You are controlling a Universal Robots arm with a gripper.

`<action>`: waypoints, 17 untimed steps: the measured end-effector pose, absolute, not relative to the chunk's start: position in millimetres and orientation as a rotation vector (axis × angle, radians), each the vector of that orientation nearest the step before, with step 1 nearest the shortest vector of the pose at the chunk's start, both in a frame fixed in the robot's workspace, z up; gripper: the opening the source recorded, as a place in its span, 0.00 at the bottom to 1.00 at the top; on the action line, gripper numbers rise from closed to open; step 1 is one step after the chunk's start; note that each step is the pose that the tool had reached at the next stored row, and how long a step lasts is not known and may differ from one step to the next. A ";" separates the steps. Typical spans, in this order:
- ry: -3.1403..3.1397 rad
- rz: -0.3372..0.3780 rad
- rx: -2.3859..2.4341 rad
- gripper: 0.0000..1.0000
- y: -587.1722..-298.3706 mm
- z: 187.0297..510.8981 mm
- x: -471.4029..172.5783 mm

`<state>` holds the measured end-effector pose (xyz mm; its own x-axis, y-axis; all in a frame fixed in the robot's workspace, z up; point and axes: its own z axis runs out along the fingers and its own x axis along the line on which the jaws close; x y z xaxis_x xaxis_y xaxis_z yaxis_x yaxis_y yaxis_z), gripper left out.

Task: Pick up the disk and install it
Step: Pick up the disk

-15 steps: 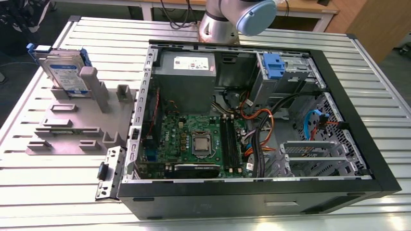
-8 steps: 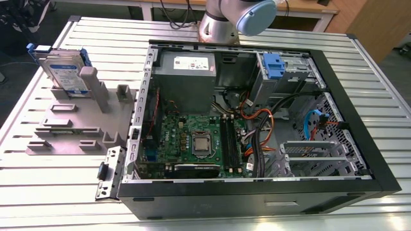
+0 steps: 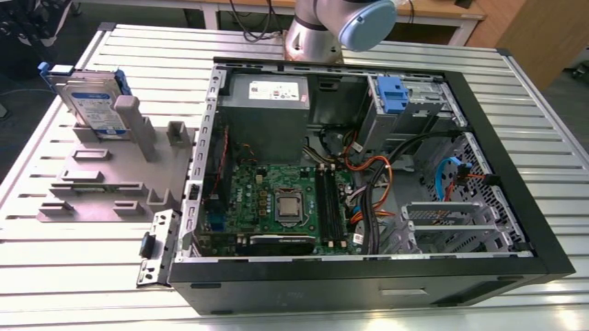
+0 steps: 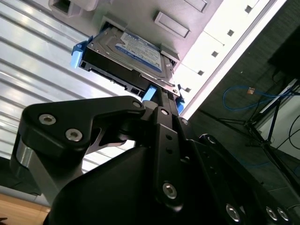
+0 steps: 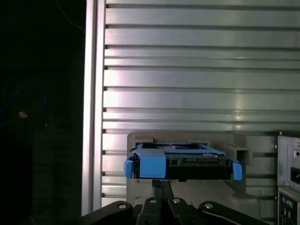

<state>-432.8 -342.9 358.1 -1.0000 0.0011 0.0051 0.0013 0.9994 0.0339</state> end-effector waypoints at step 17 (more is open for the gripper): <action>-3.131 -0.053 0.143 0.11 -342.9 358.1 -432.7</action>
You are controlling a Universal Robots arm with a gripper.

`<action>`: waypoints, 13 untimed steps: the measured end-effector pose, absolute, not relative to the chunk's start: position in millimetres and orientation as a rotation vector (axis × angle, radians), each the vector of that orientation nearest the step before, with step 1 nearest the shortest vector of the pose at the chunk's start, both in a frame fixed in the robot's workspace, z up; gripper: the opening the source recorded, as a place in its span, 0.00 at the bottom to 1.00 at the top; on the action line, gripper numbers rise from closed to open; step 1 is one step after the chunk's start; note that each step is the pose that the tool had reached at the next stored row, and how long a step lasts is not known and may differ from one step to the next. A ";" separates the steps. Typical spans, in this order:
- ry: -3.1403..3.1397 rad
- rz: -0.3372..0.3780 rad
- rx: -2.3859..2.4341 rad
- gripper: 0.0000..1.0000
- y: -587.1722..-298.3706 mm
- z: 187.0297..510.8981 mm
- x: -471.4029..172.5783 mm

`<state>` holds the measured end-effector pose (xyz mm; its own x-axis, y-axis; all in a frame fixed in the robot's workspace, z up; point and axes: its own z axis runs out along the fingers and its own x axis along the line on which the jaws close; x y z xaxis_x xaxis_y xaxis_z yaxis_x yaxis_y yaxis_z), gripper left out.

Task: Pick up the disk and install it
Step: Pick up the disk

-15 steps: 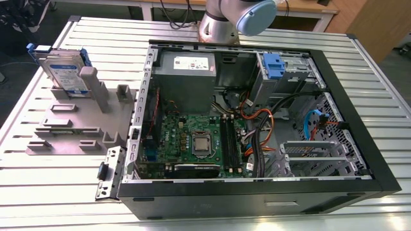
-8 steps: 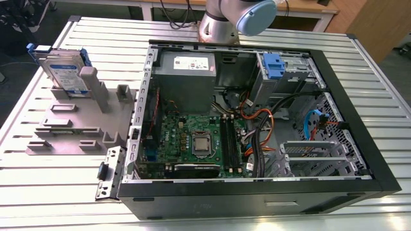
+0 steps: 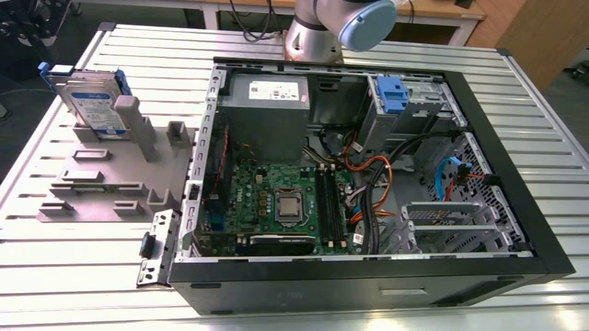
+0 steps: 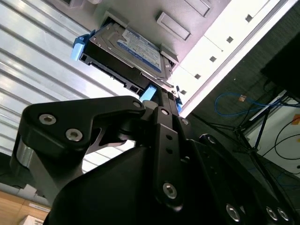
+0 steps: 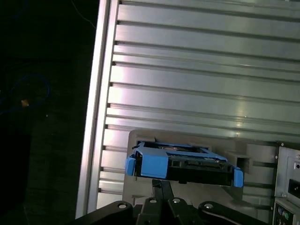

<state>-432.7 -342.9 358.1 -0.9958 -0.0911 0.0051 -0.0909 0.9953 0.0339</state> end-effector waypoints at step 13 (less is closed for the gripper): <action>-3.108 -0.052 0.383 0.11 -342.9 358.1 -432.7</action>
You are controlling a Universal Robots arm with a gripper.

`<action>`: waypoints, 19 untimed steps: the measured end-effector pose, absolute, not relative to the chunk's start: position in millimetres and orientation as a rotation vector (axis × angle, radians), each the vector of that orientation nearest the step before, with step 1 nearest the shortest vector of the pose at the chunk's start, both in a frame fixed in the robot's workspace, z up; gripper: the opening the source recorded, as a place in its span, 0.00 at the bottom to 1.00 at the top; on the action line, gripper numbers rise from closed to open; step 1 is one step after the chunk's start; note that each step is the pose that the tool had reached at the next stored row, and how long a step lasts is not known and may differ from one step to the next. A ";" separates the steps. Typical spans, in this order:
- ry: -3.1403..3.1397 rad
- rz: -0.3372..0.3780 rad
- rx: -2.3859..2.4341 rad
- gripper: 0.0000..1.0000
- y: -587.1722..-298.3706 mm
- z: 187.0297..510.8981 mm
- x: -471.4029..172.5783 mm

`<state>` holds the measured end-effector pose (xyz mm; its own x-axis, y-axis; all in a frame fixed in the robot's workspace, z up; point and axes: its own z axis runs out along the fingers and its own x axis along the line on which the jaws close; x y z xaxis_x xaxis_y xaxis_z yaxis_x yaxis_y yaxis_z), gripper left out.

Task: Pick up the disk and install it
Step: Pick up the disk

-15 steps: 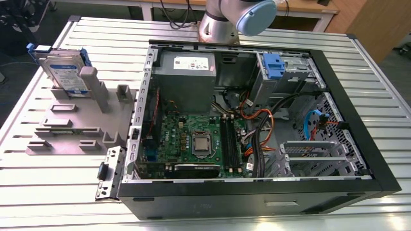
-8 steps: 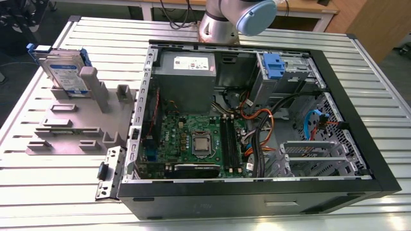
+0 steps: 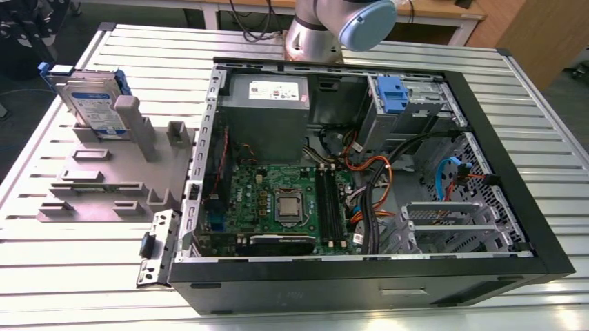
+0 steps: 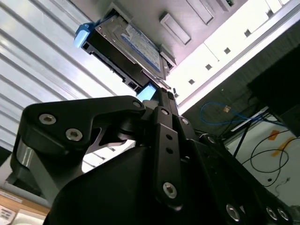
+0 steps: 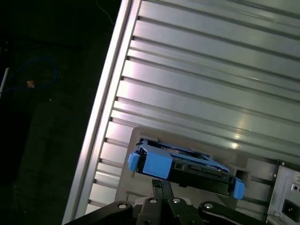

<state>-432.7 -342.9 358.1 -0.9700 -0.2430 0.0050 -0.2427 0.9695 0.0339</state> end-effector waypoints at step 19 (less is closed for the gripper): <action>-3.076 -0.051 0.576 0.11 -343.0 358.1 -432.7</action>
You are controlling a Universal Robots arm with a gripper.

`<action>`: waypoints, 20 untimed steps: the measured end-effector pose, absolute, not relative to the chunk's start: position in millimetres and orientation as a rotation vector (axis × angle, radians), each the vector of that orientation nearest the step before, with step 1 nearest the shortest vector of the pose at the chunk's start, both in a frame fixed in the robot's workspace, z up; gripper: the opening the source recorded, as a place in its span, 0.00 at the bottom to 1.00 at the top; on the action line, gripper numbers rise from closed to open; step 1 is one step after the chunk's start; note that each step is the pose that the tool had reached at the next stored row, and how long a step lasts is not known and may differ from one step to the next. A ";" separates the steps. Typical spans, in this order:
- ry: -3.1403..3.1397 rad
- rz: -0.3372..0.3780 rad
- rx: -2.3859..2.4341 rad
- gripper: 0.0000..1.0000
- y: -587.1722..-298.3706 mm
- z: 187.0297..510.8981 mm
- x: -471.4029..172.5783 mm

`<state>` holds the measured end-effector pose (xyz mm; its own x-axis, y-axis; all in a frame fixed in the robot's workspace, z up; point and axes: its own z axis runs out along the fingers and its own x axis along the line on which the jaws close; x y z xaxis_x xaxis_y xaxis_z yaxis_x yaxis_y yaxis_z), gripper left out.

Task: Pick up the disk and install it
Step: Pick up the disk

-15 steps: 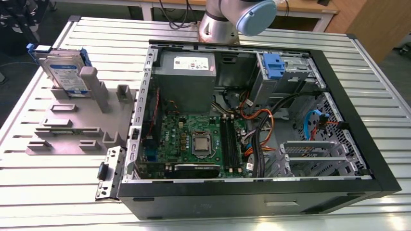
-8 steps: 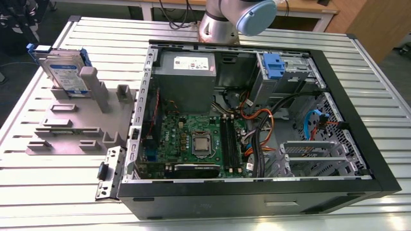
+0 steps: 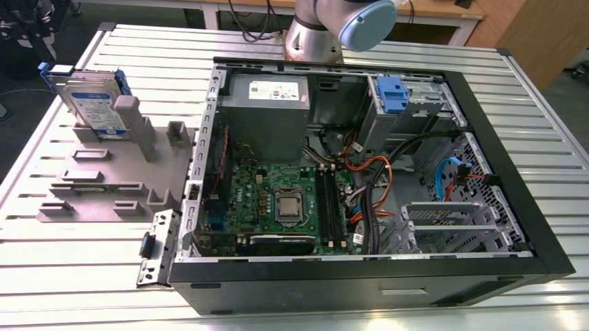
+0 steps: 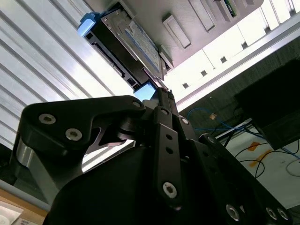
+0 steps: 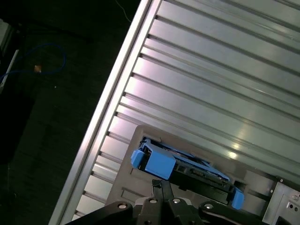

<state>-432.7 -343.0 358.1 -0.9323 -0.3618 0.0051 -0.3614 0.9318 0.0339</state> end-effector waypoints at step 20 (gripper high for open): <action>-3.006 -0.049 0.861 0.11 -343.0 357.6 -432.7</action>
